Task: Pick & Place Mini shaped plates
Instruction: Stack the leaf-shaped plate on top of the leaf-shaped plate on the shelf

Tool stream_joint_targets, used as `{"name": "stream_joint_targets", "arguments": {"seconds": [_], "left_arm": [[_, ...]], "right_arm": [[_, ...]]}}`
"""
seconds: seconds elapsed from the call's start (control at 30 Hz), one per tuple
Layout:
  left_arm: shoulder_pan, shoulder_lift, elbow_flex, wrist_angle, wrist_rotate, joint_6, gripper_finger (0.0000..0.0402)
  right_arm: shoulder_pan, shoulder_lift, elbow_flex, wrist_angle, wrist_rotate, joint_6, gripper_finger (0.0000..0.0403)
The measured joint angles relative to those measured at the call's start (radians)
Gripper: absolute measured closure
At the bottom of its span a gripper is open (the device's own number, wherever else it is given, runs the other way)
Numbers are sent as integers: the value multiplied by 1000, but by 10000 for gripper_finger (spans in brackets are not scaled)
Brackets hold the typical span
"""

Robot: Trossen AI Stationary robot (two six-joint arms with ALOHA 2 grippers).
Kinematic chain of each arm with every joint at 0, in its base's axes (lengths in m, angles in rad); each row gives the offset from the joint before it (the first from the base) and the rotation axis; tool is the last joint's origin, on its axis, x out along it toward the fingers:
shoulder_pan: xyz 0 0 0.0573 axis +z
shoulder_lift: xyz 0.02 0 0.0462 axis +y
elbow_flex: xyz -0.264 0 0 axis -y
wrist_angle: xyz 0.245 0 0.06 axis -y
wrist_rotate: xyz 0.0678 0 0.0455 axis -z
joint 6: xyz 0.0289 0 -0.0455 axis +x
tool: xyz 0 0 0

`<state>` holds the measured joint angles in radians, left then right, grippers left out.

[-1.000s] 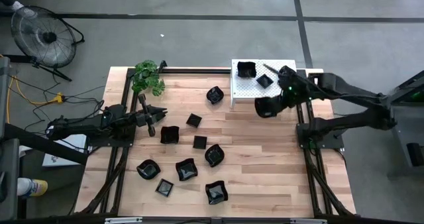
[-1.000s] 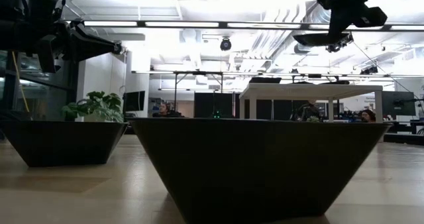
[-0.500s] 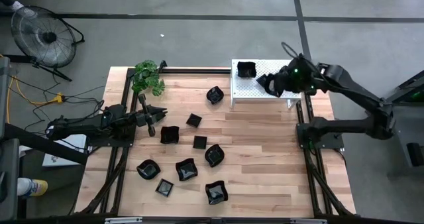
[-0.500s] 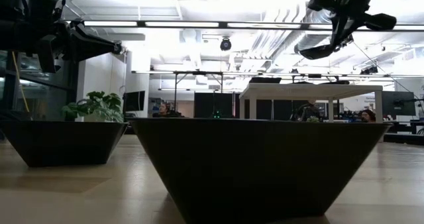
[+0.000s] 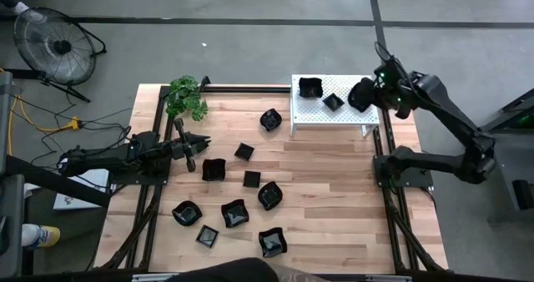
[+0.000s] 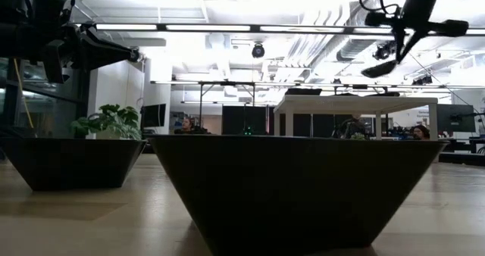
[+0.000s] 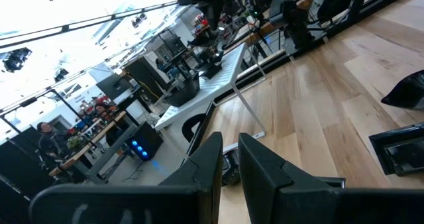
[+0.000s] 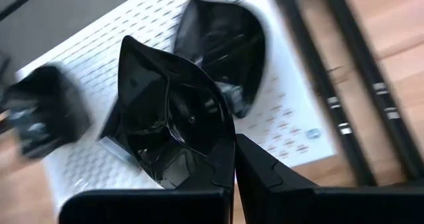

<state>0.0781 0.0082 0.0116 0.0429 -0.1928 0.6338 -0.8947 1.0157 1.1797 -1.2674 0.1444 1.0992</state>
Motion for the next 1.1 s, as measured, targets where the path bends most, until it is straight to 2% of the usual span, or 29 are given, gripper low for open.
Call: {"name": "stream_joint_targets", "arguments": {"seconds": [0.27,0.7,1.1], "left_arm": [[0,0,0,0,0,0,356],[0,0,0,0,0,0,356],[0,0,0,0,0,0,356]], "right_arm": [[-63,49,0,-8,89,-98,403],[-139,158,0,68,85,-253,403],[-140,183,0,104,55,-340,403]]}}
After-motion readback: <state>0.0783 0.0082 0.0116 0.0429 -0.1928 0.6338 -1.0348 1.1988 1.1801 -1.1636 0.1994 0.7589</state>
